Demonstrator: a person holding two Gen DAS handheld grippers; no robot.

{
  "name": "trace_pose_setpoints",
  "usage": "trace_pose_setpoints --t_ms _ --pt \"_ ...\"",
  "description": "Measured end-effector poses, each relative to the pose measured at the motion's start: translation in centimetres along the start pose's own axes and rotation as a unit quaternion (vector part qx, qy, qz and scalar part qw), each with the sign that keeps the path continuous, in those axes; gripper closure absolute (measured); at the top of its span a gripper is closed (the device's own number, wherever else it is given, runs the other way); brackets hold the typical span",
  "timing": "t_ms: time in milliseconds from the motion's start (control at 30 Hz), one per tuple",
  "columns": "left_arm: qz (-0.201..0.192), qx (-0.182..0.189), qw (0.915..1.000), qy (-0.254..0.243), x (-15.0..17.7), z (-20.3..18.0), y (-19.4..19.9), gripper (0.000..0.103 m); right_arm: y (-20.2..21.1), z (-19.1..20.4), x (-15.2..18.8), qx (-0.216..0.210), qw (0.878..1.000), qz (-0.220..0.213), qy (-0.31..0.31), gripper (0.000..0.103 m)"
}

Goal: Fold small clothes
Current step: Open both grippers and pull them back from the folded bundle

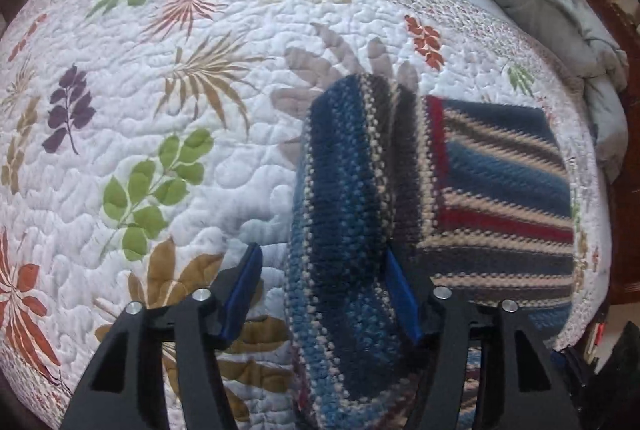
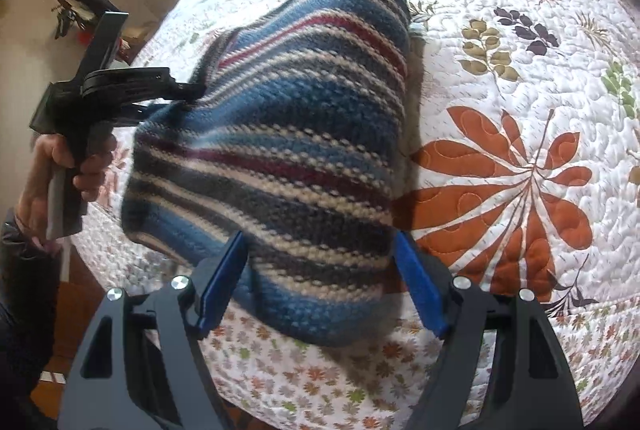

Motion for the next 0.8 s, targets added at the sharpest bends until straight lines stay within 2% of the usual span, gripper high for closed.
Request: trace_pose_setpoints --t_ms 67,167,333,433,533,667,800 --pt "0.000 -0.002 1.0000 0.001 -0.1 0.2 -0.2 0.034 -0.2 -0.2 0.1 -0.006 1.000 0.002 -0.006 0.028" --pt "0.003 0.023 0.9995 0.022 0.0 0.7 0.6 0.035 0.1 -0.2 0.1 -0.008 1.000 -0.002 -0.014 0.028" --pt "-0.036 0.022 0.9990 0.012 2.2 1.7 4.2 0.035 1.8 0.2 0.2 0.003 1.000 -0.012 -0.012 0.024" --pt "-0.050 0.013 0.9986 0.009 4.2 3.0 6.0 0.035 2.6 0.5 0.6 0.013 1.000 -0.014 -0.016 0.022" --pt "-0.059 0.007 0.9981 0.019 6.2 4.7 7.0 0.033 3.2 0.8 1.2 0.034 0.999 -0.011 -0.019 0.016" --pt "-0.069 -0.043 0.9966 0.016 9.5 7.2 7.3 0.031 3.8 1.1 2.9 0.059 0.998 -0.004 -0.024 0.014" --pt "-0.056 -0.050 0.9968 0.030 12.9 9.5 7.2 0.030 3.8 1.2 5.1 0.062 0.997 0.012 -0.041 0.014"
Point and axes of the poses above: each gripper's, at about its wrist camera, not at the fingertips, and y roughly against the way its jaws point, z to its left, x to its underside, the point moved 3 cm from there along -y, roughly the way its jaws point, and after that the axes turned 14 degrees about y, right-handed, at the moved point
